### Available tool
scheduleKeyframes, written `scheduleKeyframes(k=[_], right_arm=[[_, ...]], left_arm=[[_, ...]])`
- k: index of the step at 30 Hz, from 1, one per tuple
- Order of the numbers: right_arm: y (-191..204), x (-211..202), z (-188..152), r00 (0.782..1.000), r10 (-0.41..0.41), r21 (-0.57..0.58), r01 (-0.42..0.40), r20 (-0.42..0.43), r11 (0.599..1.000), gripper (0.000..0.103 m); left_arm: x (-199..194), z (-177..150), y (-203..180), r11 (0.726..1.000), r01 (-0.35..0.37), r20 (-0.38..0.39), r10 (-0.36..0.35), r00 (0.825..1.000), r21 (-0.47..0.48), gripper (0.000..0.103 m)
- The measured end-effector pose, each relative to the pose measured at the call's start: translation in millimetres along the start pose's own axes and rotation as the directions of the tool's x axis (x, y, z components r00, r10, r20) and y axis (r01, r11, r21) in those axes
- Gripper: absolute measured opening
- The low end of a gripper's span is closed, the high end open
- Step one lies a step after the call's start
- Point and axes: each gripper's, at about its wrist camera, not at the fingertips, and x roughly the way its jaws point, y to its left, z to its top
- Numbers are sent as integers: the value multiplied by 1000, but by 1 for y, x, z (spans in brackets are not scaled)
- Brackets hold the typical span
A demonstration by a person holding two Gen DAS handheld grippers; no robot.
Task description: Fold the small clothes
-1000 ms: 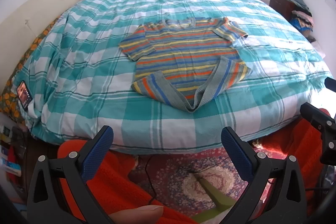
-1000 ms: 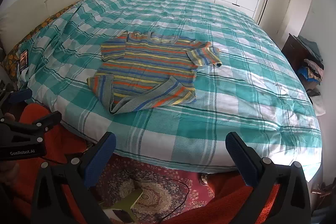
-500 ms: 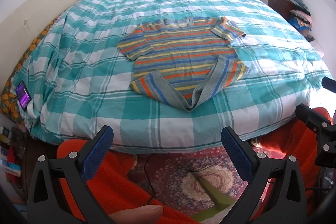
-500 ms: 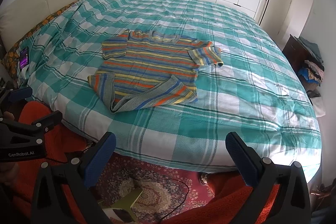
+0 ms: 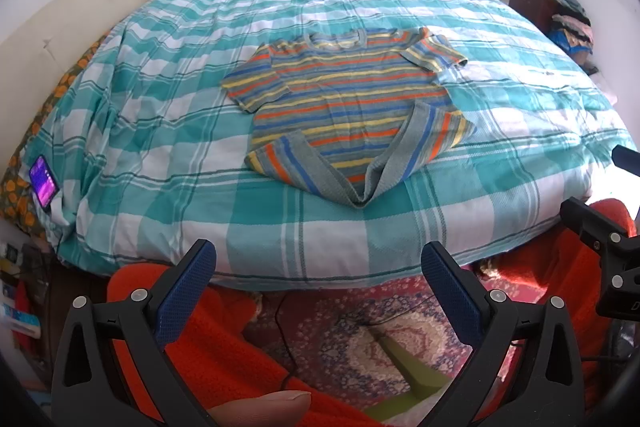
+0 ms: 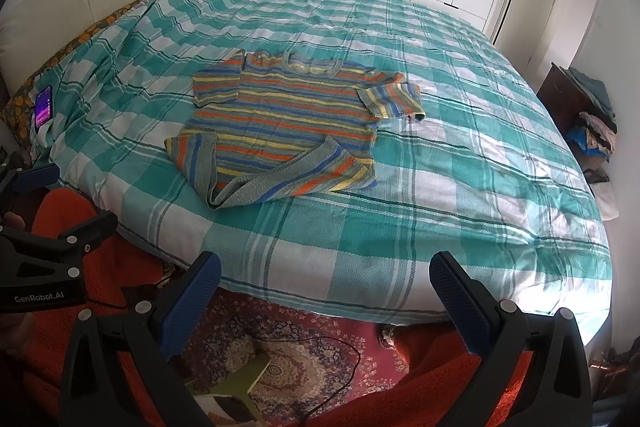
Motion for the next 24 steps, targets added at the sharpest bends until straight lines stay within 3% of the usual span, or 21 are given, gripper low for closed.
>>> scheduleKeyframes(k=[24], right_arm=[[-2, 1, -4, 1000, -13, -2, 13, -4, 1000, 103]], left_arm=[[1, 0, -1, 1000, 0, -2, 0, 1000, 2, 102]])
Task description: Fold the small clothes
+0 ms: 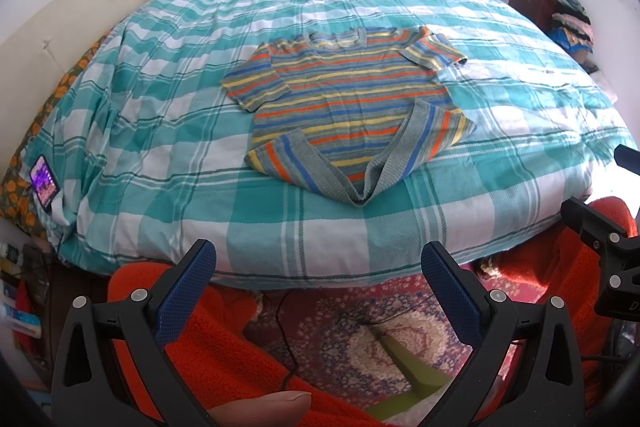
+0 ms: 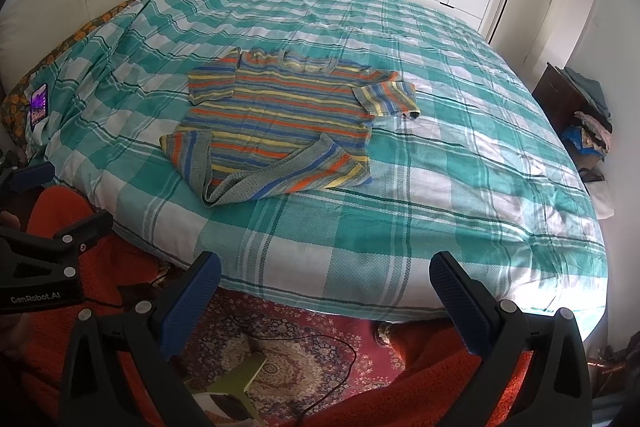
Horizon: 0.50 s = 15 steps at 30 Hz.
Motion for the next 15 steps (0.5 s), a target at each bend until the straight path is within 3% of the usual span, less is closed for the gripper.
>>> scheduleKeyframes(k=[15], right_arm=[[-7, 0, -4, 1000, -12, -9, 12, -5, 1000, 103]], left_arm=[[0, 0, 1, 1000, 0, -1, 0, 1000, 1, 102]])
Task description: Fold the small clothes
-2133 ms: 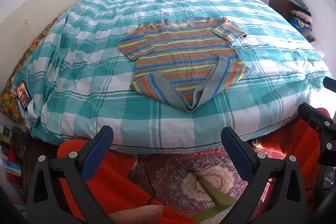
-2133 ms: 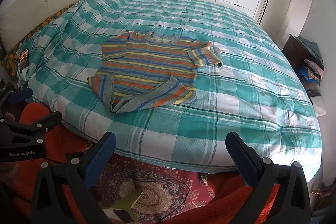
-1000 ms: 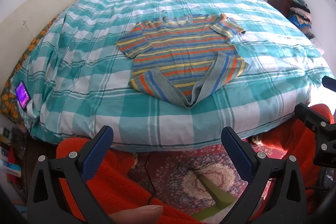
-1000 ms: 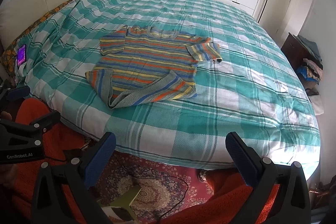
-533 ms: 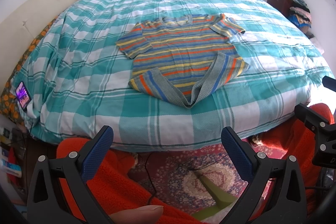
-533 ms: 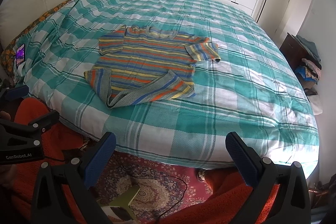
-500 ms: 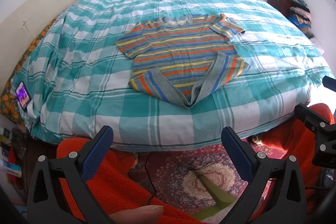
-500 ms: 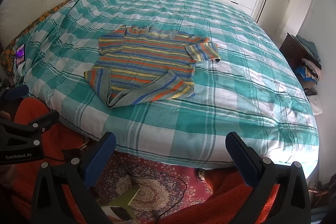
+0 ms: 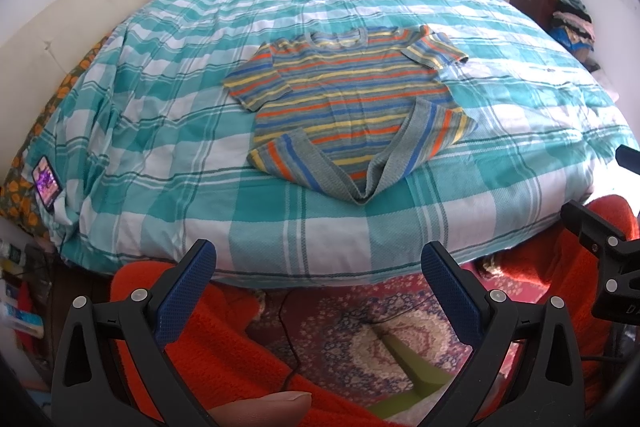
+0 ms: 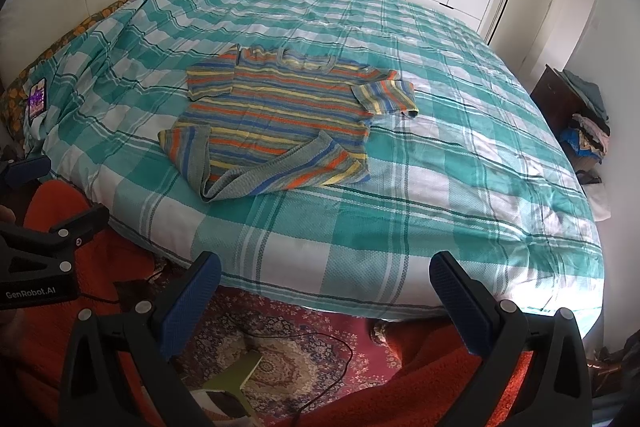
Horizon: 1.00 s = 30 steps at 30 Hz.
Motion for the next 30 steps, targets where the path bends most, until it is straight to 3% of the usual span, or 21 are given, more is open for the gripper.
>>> scheduleKeyframes(k=[21, 23, 30], right_arm=[[-9, -3, -1, 999, -49, -39, 50, 12, 998, 103], [9, -8, 4, 998, -65, -49, 65, 11, 997, 103], [13, -11, 4, 996, -84, -61, 85, 12, 995, 103]], left_arm=[[2, -5, 2, 1000, 2, 3, -2, 1000, 4, 102], [2, -6, 2, 1000, 1, 2, -1, 1000, 4, 102], [2, -8, 3, 1000, 1, 1, -1, 1000, 5, 102]])
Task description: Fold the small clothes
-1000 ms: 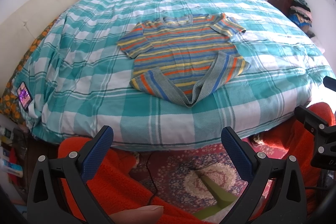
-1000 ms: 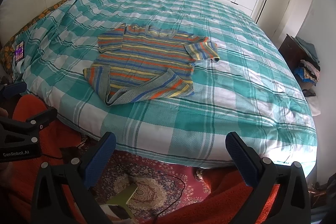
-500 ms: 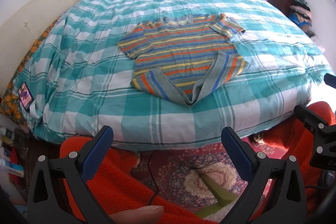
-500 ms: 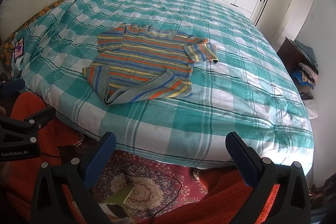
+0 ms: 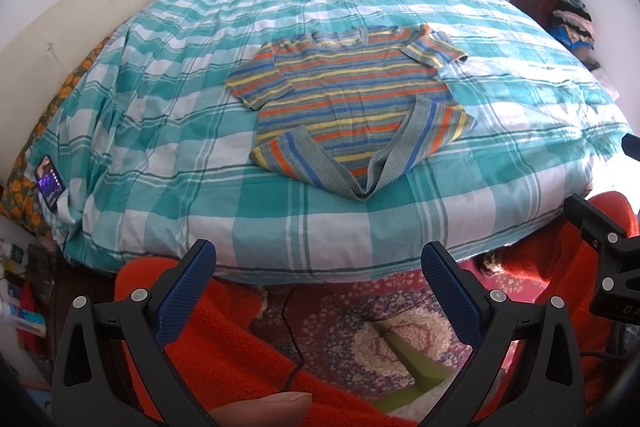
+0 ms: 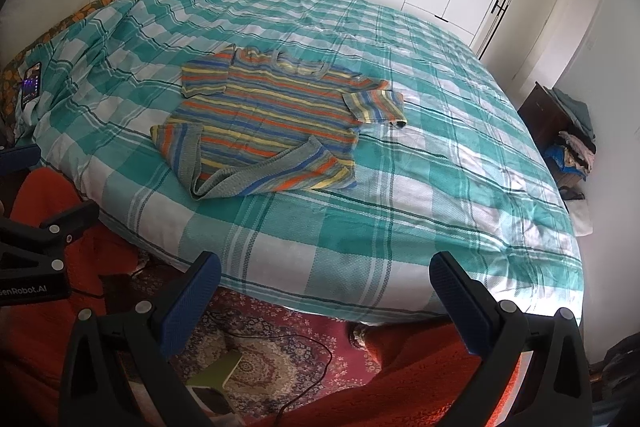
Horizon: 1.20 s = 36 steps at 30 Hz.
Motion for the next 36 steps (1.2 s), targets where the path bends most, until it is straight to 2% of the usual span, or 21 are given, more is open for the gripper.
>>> scheduleKeyframes(k=[6, 10, 14, 19, 21, 27, 31, 33, 36], right_arm=[[0, 0, 0, 1000, 2, 3, -2, 2, 1000, 103], [1, 0, -2, 999, 40, 25, -41, 14, 999, 103], [-1, -4, -1, 995, 83, 49, -86, 63, 995, 103], [-10, 7, 10, 986, 105, 46, -112, 131, 993, 103], [-18, 27, 18, 982, 114, 45, -122, 149, 992, 103], [-54, 123, 72, 996, 73, 70, -76, 51, 995, 103], [-68, 194, 110, 997, 51, -20, -50, 51, 999, 101], [-71, 243, 133, 997, 70, -73, -68, 27, 995, 95], [-75, 308, 162, 999, 35, -147, -38, -19, 988, 76]], left_arm=[[1, -3, 3, 1000, -27, -1, 27, 1000, 2, 102], [5, -6, 14, 999, -31, -24, 31, 999, -15, 102], [1, 6, 21, 998, -47, -7, 47, 999, -45, 103], [17, 25, 35, 994, -13, -27, 11, 1000, -108, 103], [31, 32, 35, 994, -23, -31, 19, 999, -104, 103], [68, 58, 28, 997, -46, -47, 43, 998, -63, 103], [91, 70, 24, 995, -47, -78, 40, 996, -86, 103], [106, 70, 20, 995, -45, -116, 34, 993, -92, 103], [120, 66, 13, 995, -54, -164, 39, 986, -85, 103]])
